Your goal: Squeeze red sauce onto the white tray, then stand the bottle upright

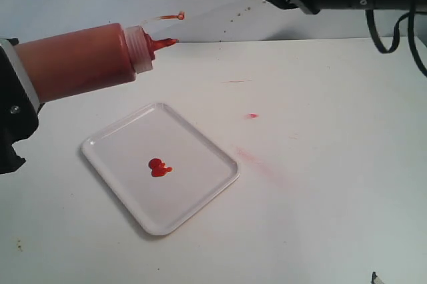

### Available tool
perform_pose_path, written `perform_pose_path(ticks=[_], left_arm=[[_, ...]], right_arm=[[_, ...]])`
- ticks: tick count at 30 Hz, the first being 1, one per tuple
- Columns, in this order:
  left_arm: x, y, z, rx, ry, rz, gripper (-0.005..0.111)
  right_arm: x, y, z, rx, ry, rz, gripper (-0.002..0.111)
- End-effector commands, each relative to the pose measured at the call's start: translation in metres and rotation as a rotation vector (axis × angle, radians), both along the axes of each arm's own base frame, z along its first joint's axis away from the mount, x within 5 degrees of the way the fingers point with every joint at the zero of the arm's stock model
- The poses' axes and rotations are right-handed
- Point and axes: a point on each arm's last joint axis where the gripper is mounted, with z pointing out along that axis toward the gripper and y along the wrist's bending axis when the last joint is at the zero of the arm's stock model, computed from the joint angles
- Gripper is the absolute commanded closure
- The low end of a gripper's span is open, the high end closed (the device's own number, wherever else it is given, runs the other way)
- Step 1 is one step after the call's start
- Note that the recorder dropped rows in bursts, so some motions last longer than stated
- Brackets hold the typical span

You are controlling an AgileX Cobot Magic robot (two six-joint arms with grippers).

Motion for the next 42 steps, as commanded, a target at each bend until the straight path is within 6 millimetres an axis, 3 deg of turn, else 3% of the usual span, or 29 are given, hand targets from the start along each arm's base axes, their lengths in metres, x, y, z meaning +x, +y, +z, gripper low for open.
perform_pose_path(ticks=[1,12,15,19,20,21,23,26,33,42], left_arm=[[-0.003,-0.003,0.002,-0.128,0.013,0.005,0.107],[-0.003,-0.007,0.002,-0.248,0.043,0.009,0.107],[-0.003,-0.007,0.002,-0.263,0.046,0.013,0.107],[-0.004,-0.011,0.001,-0.288,0.067,-0.015,0.107],[-0.005,-0.011,0.001,-0.299,0.07,-0.015,0.107],[-0.005,-0.013,0.002,-0.322,0.076,-0.022,0.107],[-0.005,-0.018,0.006,-0.367,0.092,-0.06,0.107],[-0.005,-0.02,0.008,-0.398,0.103,-0.076,0.107],[-0.01,-0.032,0.008,-0.471,0.181,-0.185,0.107],[-0.014,-0.04,0.007,-0.576,0.25,-0.228,0.107]], right_arm=[[-0.02,0.003,-0.009,0.123,-0.056,0.16,0.108],[-0.032,0.002,-0.039,0.084,-0.025,0.195,0.108],[-0.037,0.0,-0.052,0.068,-0.001,0.199,0.102],[-0.037,-0.001,-0.066,0.038,0.052,0.158,0.073],[-0.035,0.0,-0.07,0.045,0.089,0.152,0.061],[-0.032,0.006,-0.079,0.054,0.17,0.15,0.036],[-0.025,0.019,-0.099,0.032,0.259,0.148,0.017],[-0.021,0.034,-0.107,0.08,0.291,0.268,0.018],[-0.009,0.043,-0.085,0.13,0.165,0.368,0.02],[-0.024,0.057,-0.08,0.111,-0.061,0.517,0.025]])
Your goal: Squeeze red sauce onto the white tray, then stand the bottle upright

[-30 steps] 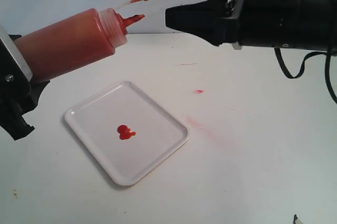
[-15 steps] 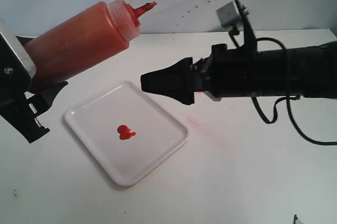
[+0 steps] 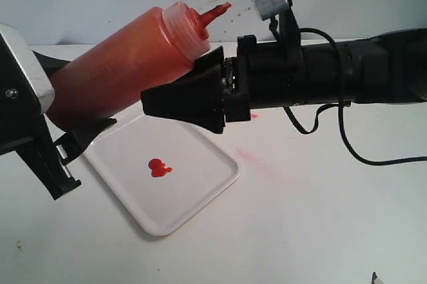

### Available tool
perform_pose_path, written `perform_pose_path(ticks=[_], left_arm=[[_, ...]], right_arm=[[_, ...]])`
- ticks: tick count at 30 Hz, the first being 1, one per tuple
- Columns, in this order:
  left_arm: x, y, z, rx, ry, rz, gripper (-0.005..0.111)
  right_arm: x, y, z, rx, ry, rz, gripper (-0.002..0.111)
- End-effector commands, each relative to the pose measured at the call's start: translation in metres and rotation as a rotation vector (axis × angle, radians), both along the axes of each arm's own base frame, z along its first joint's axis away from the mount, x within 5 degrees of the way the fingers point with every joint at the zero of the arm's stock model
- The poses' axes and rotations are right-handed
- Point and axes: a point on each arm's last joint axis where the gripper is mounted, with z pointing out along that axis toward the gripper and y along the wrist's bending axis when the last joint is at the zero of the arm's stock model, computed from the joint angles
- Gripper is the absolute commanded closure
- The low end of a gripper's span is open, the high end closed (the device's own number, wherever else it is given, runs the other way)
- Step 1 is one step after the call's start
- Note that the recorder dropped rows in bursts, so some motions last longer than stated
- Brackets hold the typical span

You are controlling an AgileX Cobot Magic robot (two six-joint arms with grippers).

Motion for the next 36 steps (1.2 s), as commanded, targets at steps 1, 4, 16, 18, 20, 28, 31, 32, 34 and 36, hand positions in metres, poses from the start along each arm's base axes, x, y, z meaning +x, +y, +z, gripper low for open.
perform_pose_path(ticks=[1,4,16,18,20,28,31,32,34,36], left_arm=[[-0.002,-0.005,0.007,-0.092,0.028,-0.012,0.107],[-0.002,-0.005,0.007,-0.098,0.032,-0.012,0.107],[0.009,-0.021,-0.023,-0.087,0.184,-0.096,0.107],[0.01,-0.024,-0.027,-0.089,0.199,-0.123,0.107],[0.012,-0.026,-0.024,-0.13,0.2,-0.114,0.107],[0.016,-0.041,-0.007,-0.379,0.138,-0.201,0.107],[0.021,-0.046,-0.014,-0.421,0.169,-0.206,0.107],[0.022,-0.049,-0.016,-0.441,0.18,-0.222,0.107],[0.024,-0.053,-0.018,-0.493,0.183,-0.254,0.107],[0.028,-0.058,-0.019,-0.57,0.18,-0.274,0.107]], right_arm=[[-0.003,0.002,0.004,0.023,-0.112,0.041,0.026],[-0.005,0.002,0.005,0.042,-0.145,0.066,0.028],[-0.005,0.002,0.005,0.043,-0.284,0.078,0.031],[-0.005,0.002,0.005,0.043,-0.287,0.078,0.031],[-0.005,0.002,0.005,0.043,-0.287,0.078,0.031],[-0.005,0.002,0.005,0.043,-0.291,0.078,0.051],[-0.005,0.002,0.005,0.043,-0.291,0.078,0.053],[-0.005,0.002,0.005,0.043,-0.291,0.078,0.053],[-0.005,0.002,0.005,0.043,-0.295,0.079,0.052],[-0.005,0.002,0.005,0.043,-0.297,0.079,0.048]])
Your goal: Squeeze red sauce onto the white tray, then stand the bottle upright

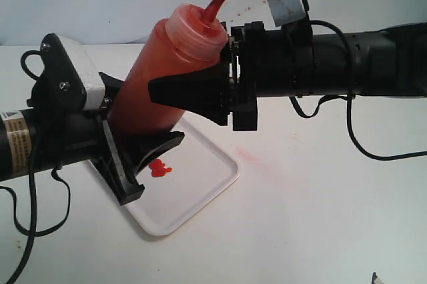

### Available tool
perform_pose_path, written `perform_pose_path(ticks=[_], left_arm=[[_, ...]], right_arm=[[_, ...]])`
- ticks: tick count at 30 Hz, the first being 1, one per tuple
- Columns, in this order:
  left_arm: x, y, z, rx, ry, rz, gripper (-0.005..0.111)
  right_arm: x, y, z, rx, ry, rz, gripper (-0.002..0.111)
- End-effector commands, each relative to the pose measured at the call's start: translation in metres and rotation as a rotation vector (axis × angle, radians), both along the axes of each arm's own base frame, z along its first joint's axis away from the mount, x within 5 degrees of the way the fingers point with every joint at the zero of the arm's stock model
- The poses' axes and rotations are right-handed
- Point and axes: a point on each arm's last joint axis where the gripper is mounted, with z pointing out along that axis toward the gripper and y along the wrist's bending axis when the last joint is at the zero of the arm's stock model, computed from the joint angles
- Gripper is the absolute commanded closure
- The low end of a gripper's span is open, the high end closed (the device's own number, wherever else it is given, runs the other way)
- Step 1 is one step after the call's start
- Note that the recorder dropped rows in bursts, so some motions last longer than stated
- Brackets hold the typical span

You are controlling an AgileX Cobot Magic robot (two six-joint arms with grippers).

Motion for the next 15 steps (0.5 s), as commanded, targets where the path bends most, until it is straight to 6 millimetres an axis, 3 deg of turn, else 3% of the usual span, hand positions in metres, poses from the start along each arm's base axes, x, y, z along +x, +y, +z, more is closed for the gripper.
perform_pose_path(ticks=[1,5,15], left_arm=[[0.0071,-0.0162,0.0148,-0.263,-0.032,-0.065,0.107],[0.0111,-0.0187,0.0088,-0.274,-0.036,-0.071,0.107],[0.0142,-0.0184,0.0169,-0.372,-0.08,-0.047,0.107]], right_arm=[[-0.0057,0.0031,-0.002,-0.007,-0.017,0.048,0.045],[-0.0057,0.0031,-0.002,-0.007,-0.017,0.048,0.035],[-0.004,0.0024,-0.0029,-0.017,-0.066,0.036,0.034]])
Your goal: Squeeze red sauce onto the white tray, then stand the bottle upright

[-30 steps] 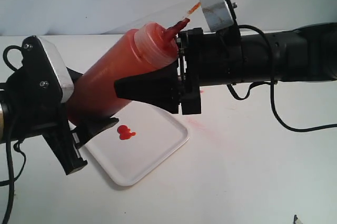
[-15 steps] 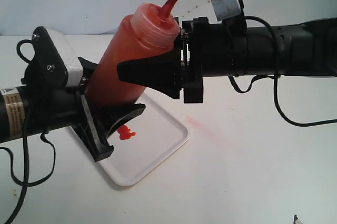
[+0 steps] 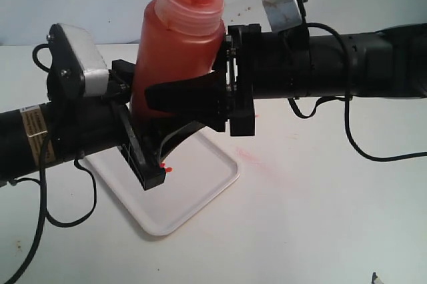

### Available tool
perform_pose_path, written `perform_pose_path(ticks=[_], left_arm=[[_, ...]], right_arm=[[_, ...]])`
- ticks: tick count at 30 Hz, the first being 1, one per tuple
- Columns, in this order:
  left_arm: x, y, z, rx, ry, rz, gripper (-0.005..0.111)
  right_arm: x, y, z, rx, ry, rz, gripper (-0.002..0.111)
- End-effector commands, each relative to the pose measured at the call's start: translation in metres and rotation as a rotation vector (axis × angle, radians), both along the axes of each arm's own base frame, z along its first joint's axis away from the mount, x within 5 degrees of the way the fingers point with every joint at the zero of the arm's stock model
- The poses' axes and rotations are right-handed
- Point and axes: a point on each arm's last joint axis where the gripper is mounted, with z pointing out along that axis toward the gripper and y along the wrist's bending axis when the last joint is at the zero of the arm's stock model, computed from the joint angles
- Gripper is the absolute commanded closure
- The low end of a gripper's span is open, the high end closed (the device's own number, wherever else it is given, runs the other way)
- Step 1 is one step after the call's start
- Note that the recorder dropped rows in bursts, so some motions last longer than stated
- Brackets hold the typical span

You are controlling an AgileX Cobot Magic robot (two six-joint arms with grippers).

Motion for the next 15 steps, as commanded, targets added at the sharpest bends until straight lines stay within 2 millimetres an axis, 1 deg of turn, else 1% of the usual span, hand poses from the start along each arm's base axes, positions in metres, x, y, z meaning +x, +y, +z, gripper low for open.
perform_pose_path(ticks=[1,5,8,12,15], left_arm=[[0.0027,-0.0027,0.0197,-0.175,-0.041,0.006,0.107],[0.0022,-0.0031,0.0195,-0.208,0.013,0.005,0.107],[-0.0007,-0.0045,0.0175,-0.195,0.029,-0.027,0.107],[-0.0035,-0.0062,0.0202,-0.248,0.065,-0.06,0.107],[-0.0046,-0.0068,0.0187,-0.244,0.094,-0.07,0.107]], right_arm=[[-0.003,0.0011,-0.0032,-0.023,-0.027,0.024,0.034],[-0.0033,0.0011,-0.0031,-0.021,-0.027,0.026,0.034],[-0.0047,0.0011,-0.002,-0.009,-0.026,0.042,0.034],[-0.0047,0.0011,-0.002,-0.009,-0.026,0.042,0.034],[-0.0041,0.0014,0.0003,-0.006,-0.034,0.042,0.034]])
